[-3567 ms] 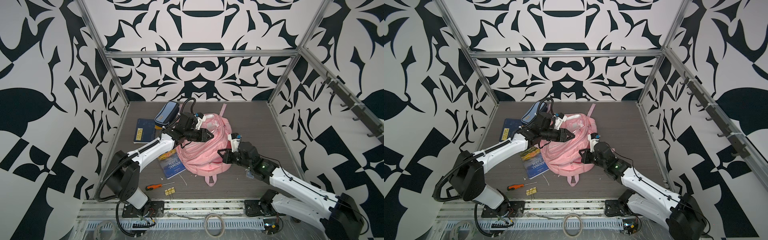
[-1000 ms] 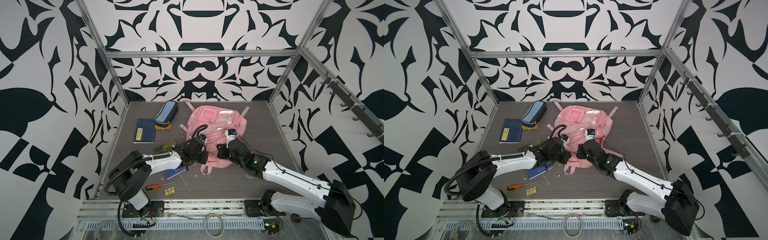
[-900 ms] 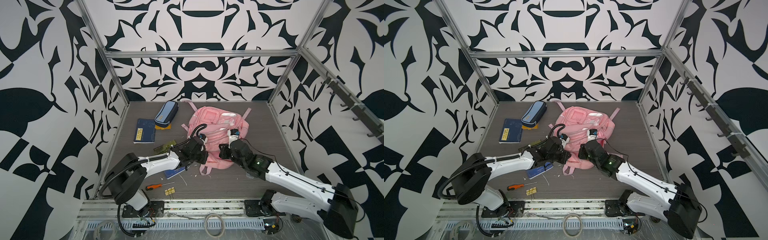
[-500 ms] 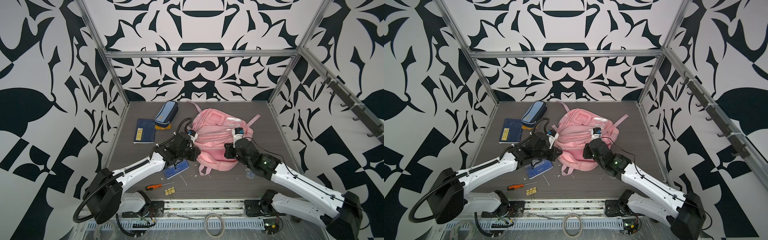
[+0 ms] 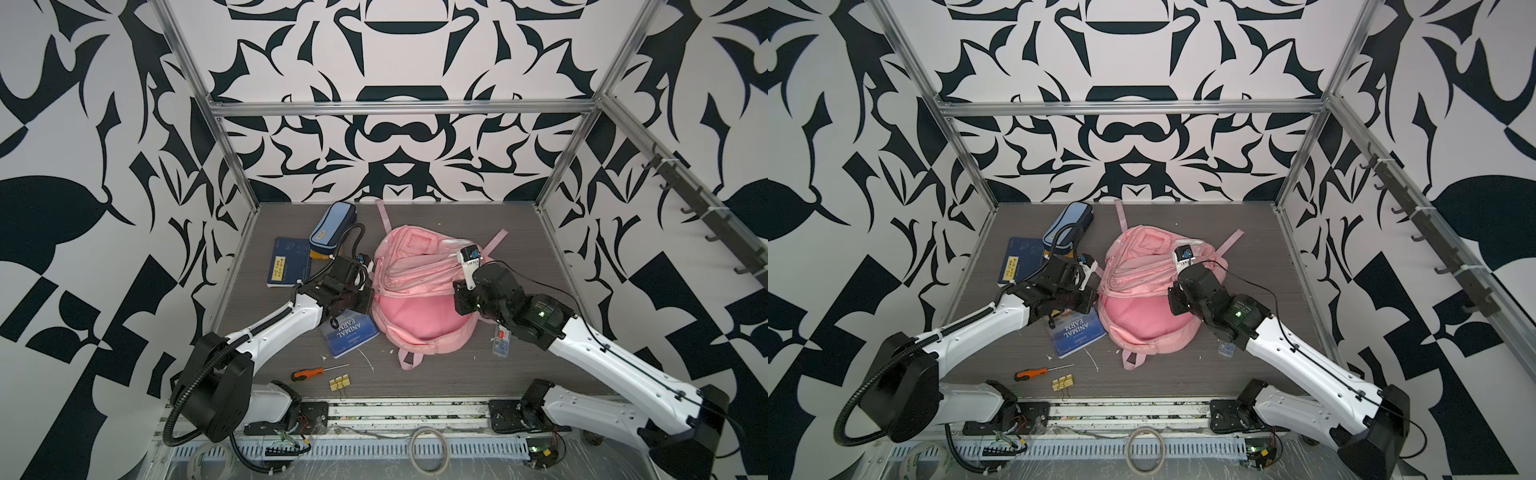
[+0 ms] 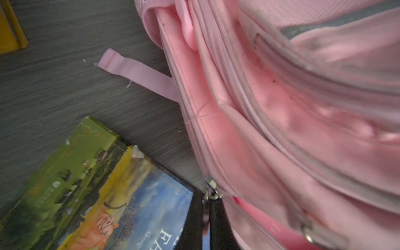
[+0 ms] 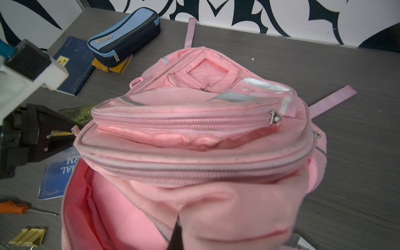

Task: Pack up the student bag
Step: 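Pull the zipper pulls apart with both grippers to spread the backpack open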

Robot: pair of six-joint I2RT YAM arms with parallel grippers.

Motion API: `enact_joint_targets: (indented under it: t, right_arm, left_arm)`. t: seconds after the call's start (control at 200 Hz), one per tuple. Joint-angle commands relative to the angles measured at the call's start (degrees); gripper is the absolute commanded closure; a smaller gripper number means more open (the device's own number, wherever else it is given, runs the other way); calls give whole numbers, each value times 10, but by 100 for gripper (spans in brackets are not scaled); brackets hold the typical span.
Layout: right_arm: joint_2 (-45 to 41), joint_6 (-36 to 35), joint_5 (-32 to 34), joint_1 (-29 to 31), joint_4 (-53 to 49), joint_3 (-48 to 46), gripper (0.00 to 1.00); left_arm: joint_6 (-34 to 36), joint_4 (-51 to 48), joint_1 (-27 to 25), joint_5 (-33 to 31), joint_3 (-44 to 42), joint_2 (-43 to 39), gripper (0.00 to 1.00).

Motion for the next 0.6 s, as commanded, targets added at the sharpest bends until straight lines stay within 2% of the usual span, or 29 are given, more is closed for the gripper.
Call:
enact_joint_targets:
  t: [0.0, 0.05, 0.095, 0.185, 0.27, 0.37, 0.48, 0.595]
  right_arm:
    - [-34, -72, -27, -9, 26, 39, 100]
    - [-27, -93, -102, -13, 36, 48, 100]
    - [-2, -111, -131, -14, 3, 78, 100]
    - [34, -158, -158, -14, -66, 132, 100]
    - [31, -182, -159, -27, -88, 153, 100]
    - [31, -193, -174, -80, -116, 171, 100]
    - [48, -202, -179, -132, -143, 198, 100]
    - [73, -217, -173, -156, -167, 232, 100]
  left_arm:
    - [8, -1, 42, -4, 11, 18, 100]
    - [-4, 25, 57, 18, 7, 29, 100]
    - [-10, 47, 66, 35, 8, 44, 100]
    - [-6, 85, 77, 76, 22, 78, 100]
    - [7, 131, 91, 176, 38, 108, 100]
    - [44, 96, 93, 263, 95, 139, 100]
    - [70, 64, 92, 303, 121, 133, 100]
    - [99, 18, 87, 278, 116, 104, 100]
